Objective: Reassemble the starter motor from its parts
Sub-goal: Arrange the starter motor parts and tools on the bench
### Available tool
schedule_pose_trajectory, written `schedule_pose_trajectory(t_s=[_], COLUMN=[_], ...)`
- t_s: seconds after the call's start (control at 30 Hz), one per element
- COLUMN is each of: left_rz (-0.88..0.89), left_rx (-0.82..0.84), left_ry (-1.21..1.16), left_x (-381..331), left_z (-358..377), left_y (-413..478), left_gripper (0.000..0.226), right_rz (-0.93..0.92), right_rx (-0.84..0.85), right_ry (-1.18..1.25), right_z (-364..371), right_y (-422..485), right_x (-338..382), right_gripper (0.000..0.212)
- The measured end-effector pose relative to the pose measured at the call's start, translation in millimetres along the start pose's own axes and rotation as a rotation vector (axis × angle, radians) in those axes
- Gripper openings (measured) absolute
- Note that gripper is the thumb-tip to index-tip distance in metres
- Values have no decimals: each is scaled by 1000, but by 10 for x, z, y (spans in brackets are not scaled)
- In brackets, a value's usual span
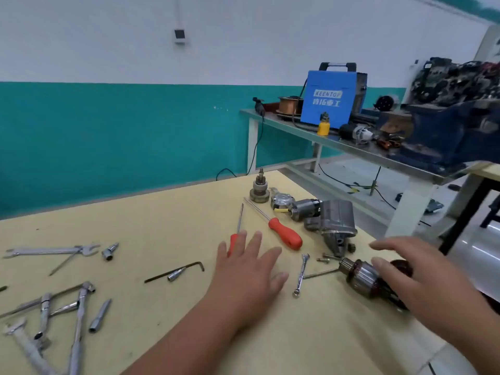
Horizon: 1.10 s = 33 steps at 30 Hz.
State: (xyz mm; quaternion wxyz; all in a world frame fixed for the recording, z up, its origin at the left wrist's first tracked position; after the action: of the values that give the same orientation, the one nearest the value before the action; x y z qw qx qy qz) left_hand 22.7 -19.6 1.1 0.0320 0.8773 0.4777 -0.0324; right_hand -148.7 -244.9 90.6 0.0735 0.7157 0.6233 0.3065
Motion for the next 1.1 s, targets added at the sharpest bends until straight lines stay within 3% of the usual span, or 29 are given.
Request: schedule_pose_trajectory(t_s=[0.07, 0.1, 0.2, 0.3, 0.37, 0.47, 0.6, 0.73, 0.8, 0.87, 1.0, 1.1], left_rz=[-197, -278, -384, -429, -486, -588, -639, -614, -615, -613, -592, -664], left_rx=[-154, -205, -100, -120, -169, -168, -154, -170, -196, -239, -290, -338], left_ry=[10, 21, -82, -298, -489, -826, -1422, -1777, -1781, -1715, -1863, -1551], left_x=[183, 288, 514, 671, 815, 931, 955, 1167, 1338, 1567, 1867, 1728], left_z=[-128, -169, -259, -342, -410, -449, -550, -667, -722, -812, -944, -826], left_y=[130, 193, 336, 367, 352, 292, 153, -145, -348, -572, -958, -1192], left_gripper=[50, 44, 33, 31, 27, 31, 33, 39, 31, 38, 48, 55], right_rz=[-61, -91, -58, 21, 69, 94, 29, -227, -325, -368, -313, -386], right_rx=[52, 106, 345, 467, 490, 486, 404, 377, 434, 499, 453, 585], right_ry=[128, 151, 35, -257, -268, -63, 451, 443, 493, 579, 614, 569], right_z=[197, 362, 1031, 1594, 1806, 1911, 1849, 1631, 1550, 1454, 1486, 1738], right_y=[62, 161, 688, 1188, 1358, 1408, 1100, 691, 537, 379, 192, 62], right_x=[225, 347, 602, 626, 627, 909, 1711, 2223, 2281, 2263, 2192, 2507], right_gripper=[15, 27, 50, 44, 35, 25, 24, 54, 58, 62, 67, 55])
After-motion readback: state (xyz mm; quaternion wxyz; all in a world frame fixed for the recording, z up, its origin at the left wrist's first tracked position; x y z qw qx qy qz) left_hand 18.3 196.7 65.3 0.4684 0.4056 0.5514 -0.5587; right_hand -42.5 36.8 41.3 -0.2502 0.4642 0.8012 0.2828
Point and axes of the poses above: each hand's wrist, its own y-axis towards the middle knuckle, its own z-axis out of the palm, x = y × z, the point moved 3 cm from there along y, towards the middle knuckle, and after that the axes turned 8 degrees about -z, right-handed, at the moved point
